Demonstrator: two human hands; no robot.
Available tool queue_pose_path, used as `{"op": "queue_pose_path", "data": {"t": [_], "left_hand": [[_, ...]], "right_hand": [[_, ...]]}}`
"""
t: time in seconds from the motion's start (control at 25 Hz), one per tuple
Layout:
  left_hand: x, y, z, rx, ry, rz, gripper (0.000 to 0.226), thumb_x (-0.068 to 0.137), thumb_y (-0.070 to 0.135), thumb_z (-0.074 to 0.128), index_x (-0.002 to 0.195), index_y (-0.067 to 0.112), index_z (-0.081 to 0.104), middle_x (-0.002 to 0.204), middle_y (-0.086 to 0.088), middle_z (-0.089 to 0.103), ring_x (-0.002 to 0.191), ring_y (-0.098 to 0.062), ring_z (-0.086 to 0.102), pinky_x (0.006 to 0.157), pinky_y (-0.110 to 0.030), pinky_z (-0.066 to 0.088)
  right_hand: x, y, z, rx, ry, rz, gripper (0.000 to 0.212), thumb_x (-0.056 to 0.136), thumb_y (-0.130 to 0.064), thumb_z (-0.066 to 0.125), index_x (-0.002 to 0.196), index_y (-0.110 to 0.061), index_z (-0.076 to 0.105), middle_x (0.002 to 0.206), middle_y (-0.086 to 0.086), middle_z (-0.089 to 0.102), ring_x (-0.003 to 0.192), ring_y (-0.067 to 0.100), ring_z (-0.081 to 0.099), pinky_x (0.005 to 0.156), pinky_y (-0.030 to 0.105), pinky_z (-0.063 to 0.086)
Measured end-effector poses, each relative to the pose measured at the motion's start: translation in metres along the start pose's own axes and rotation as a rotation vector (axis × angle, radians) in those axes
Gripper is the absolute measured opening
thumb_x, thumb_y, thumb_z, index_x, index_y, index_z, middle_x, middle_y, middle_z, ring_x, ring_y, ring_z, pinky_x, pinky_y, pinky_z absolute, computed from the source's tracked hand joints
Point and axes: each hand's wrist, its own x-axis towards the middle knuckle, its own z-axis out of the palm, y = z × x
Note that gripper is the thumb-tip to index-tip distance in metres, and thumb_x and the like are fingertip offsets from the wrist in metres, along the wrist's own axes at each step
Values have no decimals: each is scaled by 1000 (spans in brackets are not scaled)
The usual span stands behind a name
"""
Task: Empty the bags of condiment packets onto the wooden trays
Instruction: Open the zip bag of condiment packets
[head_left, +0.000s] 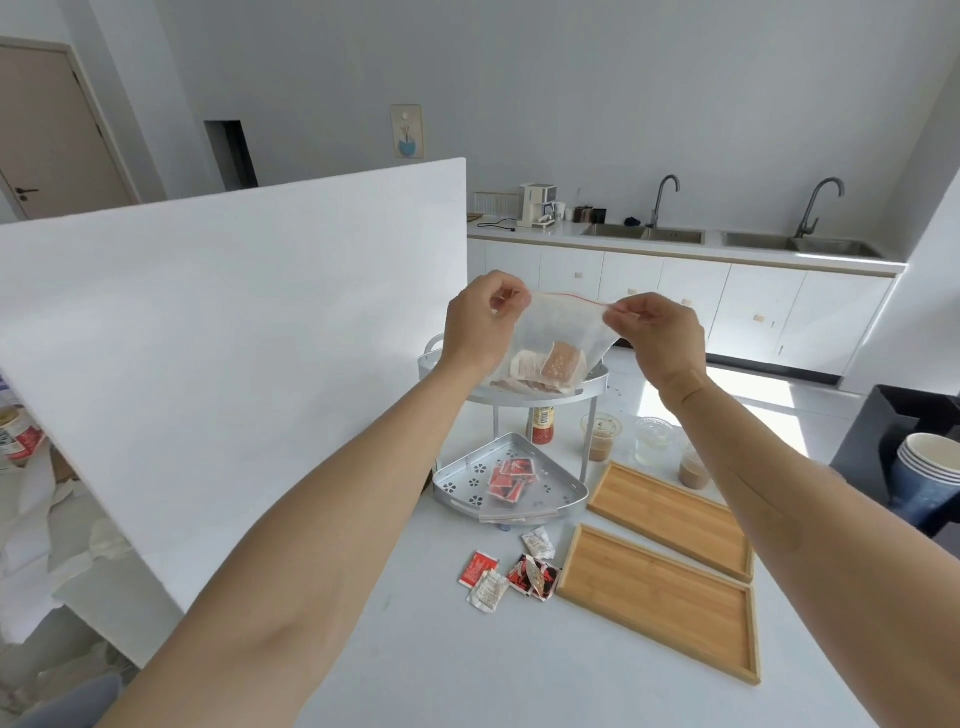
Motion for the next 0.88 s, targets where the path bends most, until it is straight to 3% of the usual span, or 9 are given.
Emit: {"op": "queue_pose_path", "data": {"t": [0.08, 0.24, 0.32, 0.4, 0.52, 0.64, 0.88], "left_hand": [[-13, 3, -2, -77, -42, -17, 2, 91, 14, 65, 91, 13, 67, 81, 13, 63, 75, 0, 57, 75, -10, 45], [-75, -11, 5, -260, -190, -145, 11, 90, 11, 67, 84, 19, 66, 78, 12, 65, 74, -1, 58, 78, -30, 51], [-118, -21, 11, -326, -228, -227, 16, 89, 9, 68, 82, 23, 67, 79, 12, 66, 77, -3, 60, 82, -33, 51], [-161, -34, 17, -335, -284, -305, 16, 88, 8, 69, 81, 23, 68, 78, 15, 67, 77, -2, 60, 83, -31, 52], [-216, -63, 24, -290, -393, -446, 11, 86, 9, 71, 83, 19, 71, 79, 15, 69, 77, 0, 62, 77, -21, 50], [-255, -92, 26, -197, -492, -531, 10, 85, 11, 72, 82, 21, 73, 83, 13, 72, 81, -1, 65, 77, -16, 47], [-296, -114, 28, -98, -509, -568, 10, 85, 10, 72, 83, 20, 74, 88, 10, 72, 83, 1, 64, 77, -9, 47]], "right_hand": [[-15, 4, -13, 52, -32, 1, 6, 83, -24, 76, 88, -21, 73, 89, -4, 73, 89, 15, 67, 87, 29, 54], [-75, 28, -42, 58, -111, 30, 4, 83, -22, 76, 84, -24, 72, 86, -8, 72, 81, 6, 63, 78, 20, 49], [-111, 49, -54, 38, -135, 74, 4, 83, -21, 76, 85, -22, 74, 86, -6, 72, 81, 7, 62, 78, 22, 49], [-147, 74, -64, 5, -180, 133, 4, 83, -21, 76, 84, -23, 74, 85, -7, 74, 83, 8, 65, 80, 25, 49], [-200, 110, -69, -88, -250, 214, 11, 82, -19, 77, 76, -28, 73, 79, -17, 73, 77, -2, 64, 81, 21, 46], [-244, 141, -68, -187, -298, 237, 20, 82, -18, 77, 73, -35, 70, 84, -25, 70, 84, -3, 62, 78, 20, 43], [-290, 173, -57, -358, -357, 212, 10, 84, -22, 73, 81, -31, 71, 82, -18, 68, 86, 1, 62, 79, 29, 52]]}}
